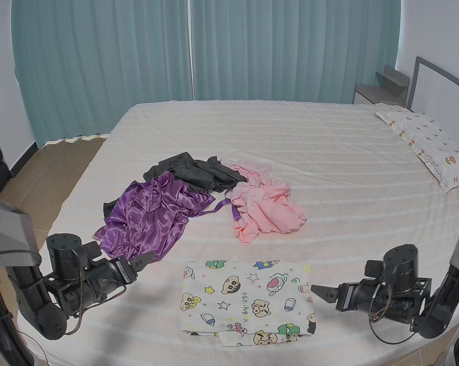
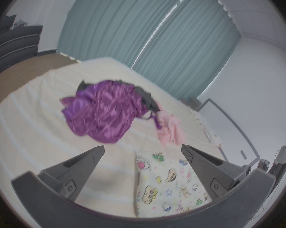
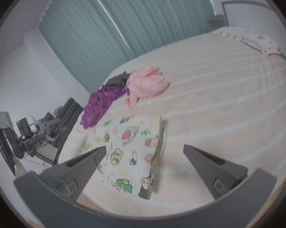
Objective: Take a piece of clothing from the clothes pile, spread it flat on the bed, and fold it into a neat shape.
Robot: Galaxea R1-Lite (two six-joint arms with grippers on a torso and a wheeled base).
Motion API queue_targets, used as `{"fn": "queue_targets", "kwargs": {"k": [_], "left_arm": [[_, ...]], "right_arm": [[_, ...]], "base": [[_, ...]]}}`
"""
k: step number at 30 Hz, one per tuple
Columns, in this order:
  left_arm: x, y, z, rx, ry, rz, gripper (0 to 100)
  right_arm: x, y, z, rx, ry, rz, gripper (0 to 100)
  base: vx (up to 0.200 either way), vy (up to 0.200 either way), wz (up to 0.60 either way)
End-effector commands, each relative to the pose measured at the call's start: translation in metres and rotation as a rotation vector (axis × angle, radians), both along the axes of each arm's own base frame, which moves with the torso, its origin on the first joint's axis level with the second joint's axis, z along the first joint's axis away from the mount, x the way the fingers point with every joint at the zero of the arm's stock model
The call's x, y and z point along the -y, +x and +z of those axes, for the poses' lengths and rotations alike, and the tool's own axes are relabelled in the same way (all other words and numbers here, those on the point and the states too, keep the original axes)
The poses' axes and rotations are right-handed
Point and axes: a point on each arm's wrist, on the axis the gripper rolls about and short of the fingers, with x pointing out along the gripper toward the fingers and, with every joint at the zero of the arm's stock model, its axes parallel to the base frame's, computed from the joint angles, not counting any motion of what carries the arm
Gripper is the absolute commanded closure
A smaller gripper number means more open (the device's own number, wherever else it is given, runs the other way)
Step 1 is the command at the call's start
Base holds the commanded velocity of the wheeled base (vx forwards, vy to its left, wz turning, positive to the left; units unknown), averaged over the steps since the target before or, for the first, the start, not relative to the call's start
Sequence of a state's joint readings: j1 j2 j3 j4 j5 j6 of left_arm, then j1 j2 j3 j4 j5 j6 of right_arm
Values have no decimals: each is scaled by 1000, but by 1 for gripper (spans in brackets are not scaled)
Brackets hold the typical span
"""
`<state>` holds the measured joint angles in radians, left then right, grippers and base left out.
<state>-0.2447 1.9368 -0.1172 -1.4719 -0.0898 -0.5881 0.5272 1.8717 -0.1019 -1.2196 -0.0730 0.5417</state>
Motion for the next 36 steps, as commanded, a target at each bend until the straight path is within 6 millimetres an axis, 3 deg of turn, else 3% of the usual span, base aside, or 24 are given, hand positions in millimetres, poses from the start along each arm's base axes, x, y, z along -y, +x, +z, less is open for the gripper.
{"fn": "queue_targets", "kwargs": {"k": [1,3,8,14,23,27,36], "left_arm": [[-17,-58,78,349,-71,61,0],[-23,-80,85,383,-21,65,0],[-31,-112,94,418,60,109,0],[-42,-150,95,431,257,96,0],[-52,-183,99,398,389,189,0],[-58,-199,92,385,473,236,0],[-63,-217,80,363,515,268,0]], "right_arm": [[37,-45,64,306,118,-137,0],[51,-65,73,326,67,-205,0],[71,-101,85,426,32,-222,0],[93,-141,74,450,-149,-257,0],[109,-164,66,447,-242,-403,0],[114,-177,57,463,-344,-455,0],[115,-204,35,516,-506,-404,0]], "base": [[0,0,0],[0,0,0],[0,0,0],[0,0,0],[0,0,0],[0,0,0],[0,0,0]]}}
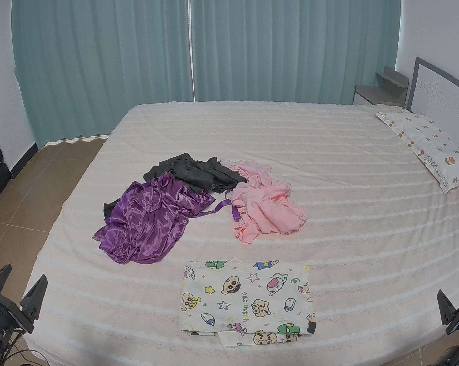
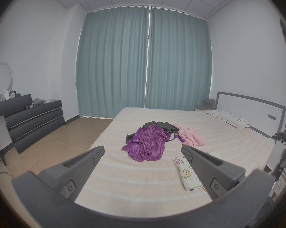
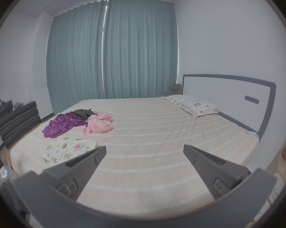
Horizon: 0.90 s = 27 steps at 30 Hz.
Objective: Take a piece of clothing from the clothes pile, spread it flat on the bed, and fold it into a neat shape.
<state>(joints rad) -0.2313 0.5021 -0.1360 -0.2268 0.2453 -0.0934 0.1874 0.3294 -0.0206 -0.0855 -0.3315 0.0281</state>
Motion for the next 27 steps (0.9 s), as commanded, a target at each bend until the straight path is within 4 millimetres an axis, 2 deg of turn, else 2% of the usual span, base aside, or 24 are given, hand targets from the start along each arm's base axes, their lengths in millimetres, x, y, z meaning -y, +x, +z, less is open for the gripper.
{"fn": "queue_targets", "kwargs": {"k": [1,7,11,14,21,23,27], "left_arm": [[-6,-22,-3,85,42,59,0],[-9,-37,-10,118,150,107,0],[-8,-47,-16,116,206,250,0],[-7,-50,-20,122,228,268,0],[-6,-52,-58,150,210,193,0],[-6,-52,-58,166,188,169,0],[-2,-52,-56,196,108,6,0]], "right_arm": [[2,-23,-14,89,-111,-20,0],[2,-22,-15,85,-126,-23,0],[2,-23,-14,76,-132,-80,0],[1,-23,-14,77,-132,-94,0],[-1,-30,-17,175,-71,-80,0],[-1,-30,-17,186,-63,-52,0],[-3,-30,-17,206,85,19,0]], "base": [[0,0,0],[0,0,0],[0,0,0],[0,0,0],[0,0,0],[0,0,0],[0,0,0]]}}
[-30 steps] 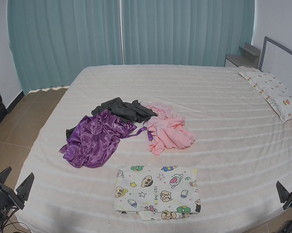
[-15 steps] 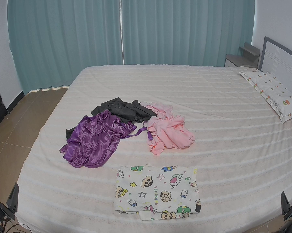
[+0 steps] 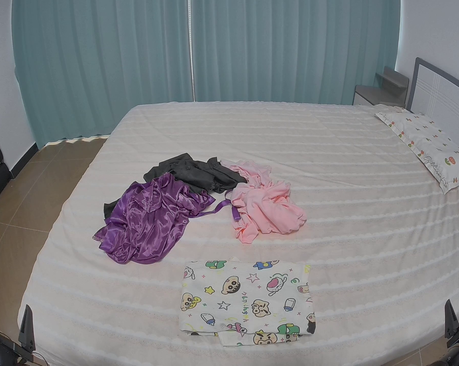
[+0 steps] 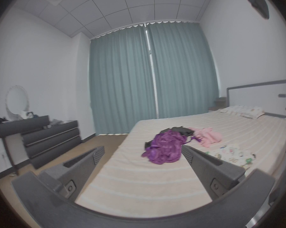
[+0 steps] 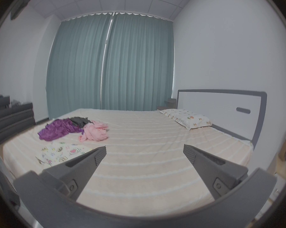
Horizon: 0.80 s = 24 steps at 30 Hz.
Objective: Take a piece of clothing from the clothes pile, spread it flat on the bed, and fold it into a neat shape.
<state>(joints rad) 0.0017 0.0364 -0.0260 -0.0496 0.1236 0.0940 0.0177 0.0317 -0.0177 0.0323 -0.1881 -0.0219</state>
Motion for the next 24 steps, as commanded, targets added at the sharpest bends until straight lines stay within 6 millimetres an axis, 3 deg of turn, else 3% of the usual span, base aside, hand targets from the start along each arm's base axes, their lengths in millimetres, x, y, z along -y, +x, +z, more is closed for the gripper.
{"fn": "queue_targets", "kwargs": {"k": [1,8,13,19,24], "left_arm": [[3,-1,-7,27,-49,-133,0],[8,-1,-7,10,-90,-360,0],[8,-1,-7,-4,-105,-383,0],[8,-2,-7,4,-99,-377,0],[5,-1,-7,15,-9,-224,0]], "right_arm": [[-2,-2,-2,41,94,58,0],[-5,-1,-1,44,15,185,0],[-6,-1,0,71,7,227,0],[-2,-1,-3,34,2,66,0],[0,-2,-1,31,-42,-43,0]], "base": [[0,0,0],[0,0,0],[0,0,0],[0,0,0],[0,0,0]]}}
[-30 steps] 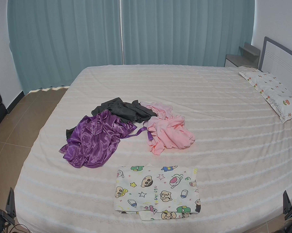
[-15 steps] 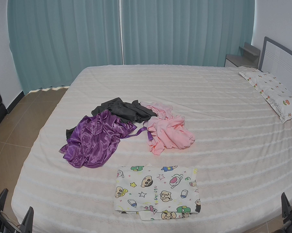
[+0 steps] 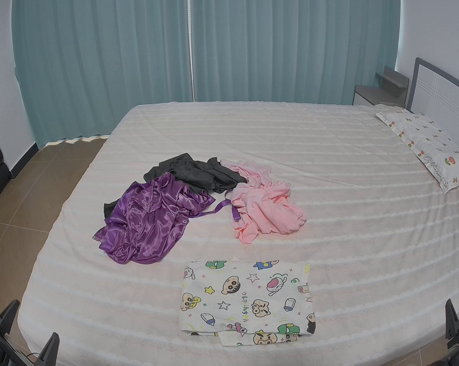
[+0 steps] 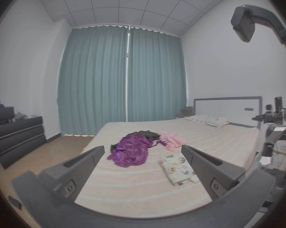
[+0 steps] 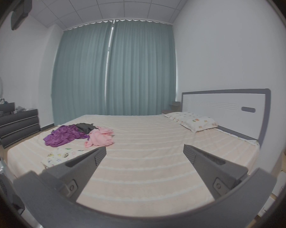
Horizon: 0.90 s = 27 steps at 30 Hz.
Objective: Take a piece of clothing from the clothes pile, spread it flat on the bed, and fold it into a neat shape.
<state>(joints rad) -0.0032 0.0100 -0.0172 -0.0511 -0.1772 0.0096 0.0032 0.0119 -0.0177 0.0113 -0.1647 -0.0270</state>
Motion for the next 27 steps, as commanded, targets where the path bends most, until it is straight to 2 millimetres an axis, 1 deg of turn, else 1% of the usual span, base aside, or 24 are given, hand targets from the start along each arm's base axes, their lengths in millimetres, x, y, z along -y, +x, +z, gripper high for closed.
{"fn": "queue_targets", "kwargs": {"k": [1,3,10,11,12,13,14,15,17,21,23,25,27], "left_arm": [[-2,1,-4,8,85,99,0],[-2,1,-5,8,101,99,0],[-2,1,-4,10,101,86,0],[-1,1,-4,5,104,43,0],[-1,1,-4,7,104,36,0],[1,1,-4,2,96,-60,0],[2,1,-4,-1,89,-76,0],[2,1,-4,-21,37,-100,0],[2,1,-5,-21,12,-106,0],[3,0,-5,-4,25,-122,0],[2,0,-5,-7,27,-87,0],[-2,1,-6,-16,35,82,0],[-3,1,-10,-48,46,147,0]], "right_arm": [[1,-1,-3,-17,-69,-65,0],[2,-1,-3,-22,-120,-74,0],[1,0,-3,-33,-150,-44,0],[0,1,-3,-39,-146,-4,0],[0,1,-3,-40,-145,-1,0],[-1,1,-6,-48,-123,60,0],[-1,2,-6,-44,-120,69,0],[-1,1,-6,-37,-115,61,0],[-1,1,-4,-14,-111,52,0],[-1,1,-2,11,-107,55,0],[-1,1,-2,12,-101,53,0],[-1,1,-2,15,-91,53,0],[-1,1,-2,15,-91,56,0]], "base": [[0,0,0],[0,0,0],[0,0,0],[0,0,0],[0,0,0],[0,0,0],[0,0,0],[0,0,0],[0,0,0],[0,0,0],[0,0,0],[0,0,0],[0,0,0]]}}
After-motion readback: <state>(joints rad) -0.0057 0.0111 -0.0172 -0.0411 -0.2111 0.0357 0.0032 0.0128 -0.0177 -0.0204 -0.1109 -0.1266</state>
